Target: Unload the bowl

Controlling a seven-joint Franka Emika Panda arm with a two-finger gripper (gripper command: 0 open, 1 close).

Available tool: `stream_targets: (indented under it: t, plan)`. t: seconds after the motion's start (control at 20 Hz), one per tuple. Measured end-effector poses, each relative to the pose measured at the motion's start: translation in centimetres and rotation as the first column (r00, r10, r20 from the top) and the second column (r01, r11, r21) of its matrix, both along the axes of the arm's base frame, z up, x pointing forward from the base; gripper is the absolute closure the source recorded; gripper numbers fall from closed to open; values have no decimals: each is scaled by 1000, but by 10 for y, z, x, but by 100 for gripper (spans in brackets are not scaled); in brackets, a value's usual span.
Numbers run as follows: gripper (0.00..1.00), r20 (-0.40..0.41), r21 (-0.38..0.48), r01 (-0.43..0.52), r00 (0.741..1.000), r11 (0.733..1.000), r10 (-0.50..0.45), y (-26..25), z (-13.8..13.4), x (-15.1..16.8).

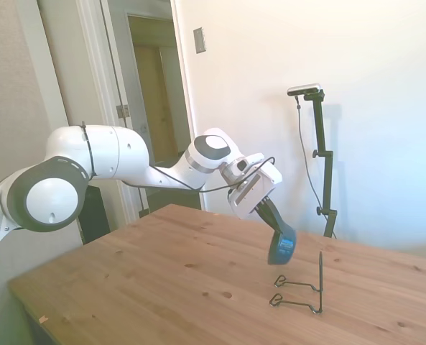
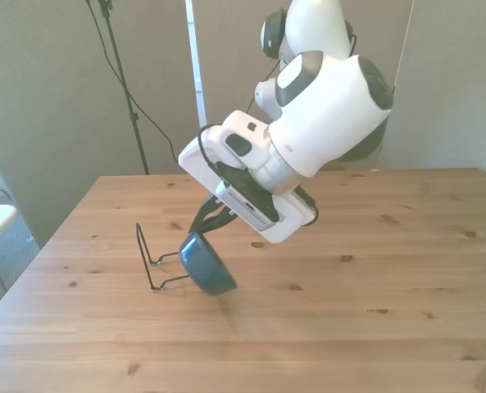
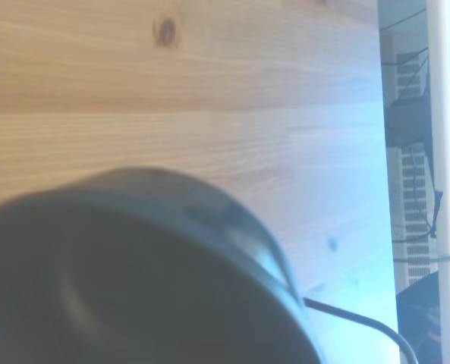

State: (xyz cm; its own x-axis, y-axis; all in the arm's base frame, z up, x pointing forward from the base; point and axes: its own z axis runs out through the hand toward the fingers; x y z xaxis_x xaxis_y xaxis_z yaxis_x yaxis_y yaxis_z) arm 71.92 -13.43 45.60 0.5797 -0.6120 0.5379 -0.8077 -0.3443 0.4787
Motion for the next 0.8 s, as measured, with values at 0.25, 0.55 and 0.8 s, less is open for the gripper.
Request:
stream_targets:
  t: [0.25, 0.55, 0.8]
  plan:
    - [100, 71, 20, -72, 995, 997, 70, 33, 16, 18]
    - [100, 221, 116, -195, 961, 974, 166, 65, 42, 29]
    - [100, 281, 245, -296, 933, 923, 225, 95, 55, 11]
